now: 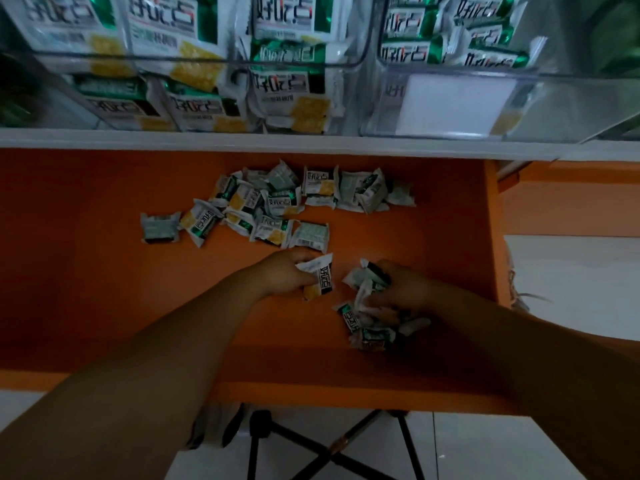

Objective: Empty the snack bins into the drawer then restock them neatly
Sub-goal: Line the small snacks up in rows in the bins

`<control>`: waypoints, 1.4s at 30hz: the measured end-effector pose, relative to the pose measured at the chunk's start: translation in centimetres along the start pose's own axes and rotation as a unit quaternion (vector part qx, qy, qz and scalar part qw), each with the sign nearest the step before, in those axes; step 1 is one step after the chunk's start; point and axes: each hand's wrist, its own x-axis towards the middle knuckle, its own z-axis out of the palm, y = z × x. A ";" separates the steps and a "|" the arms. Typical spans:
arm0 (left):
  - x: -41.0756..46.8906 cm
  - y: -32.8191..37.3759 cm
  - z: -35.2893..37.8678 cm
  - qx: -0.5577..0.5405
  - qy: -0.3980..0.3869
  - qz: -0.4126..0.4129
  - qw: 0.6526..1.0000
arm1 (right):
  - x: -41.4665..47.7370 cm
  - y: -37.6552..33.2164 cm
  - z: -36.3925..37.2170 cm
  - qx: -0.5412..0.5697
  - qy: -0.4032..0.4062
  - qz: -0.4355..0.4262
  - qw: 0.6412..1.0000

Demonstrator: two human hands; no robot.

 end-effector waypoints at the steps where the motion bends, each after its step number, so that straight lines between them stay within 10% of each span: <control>1: -0.7 0.3 -0.1 -0.028 0.015 0.003 0.999 | -0.8 -1.1 -0.4 0.036 0.009 -0.020 0.999; 11: -12.3 7.2 -1.2 -0.384 0.024 0.130 0.914 | -12.9 -10.8 -4.1 0.070 0.051 -0.180 0.980; 21: -19.7 12.5 -2.3 -0.436 0.073 0.245 0.863 | -22.5 -15.3 -5.6 0.043 0.147 -0.313 0.937; 27: -19.3 13.0 -4.7 -0.525 0.120 0.238 0.808 | -23.1 -15.3 -6.2 0.218 0.255 -0.290 0.897; 42: -18.2 17.7 -8.2 -0.487 0.200 0.346 0.777 | -21.6 -16.4 -14.1 0.097 0.273 -0.270 0.918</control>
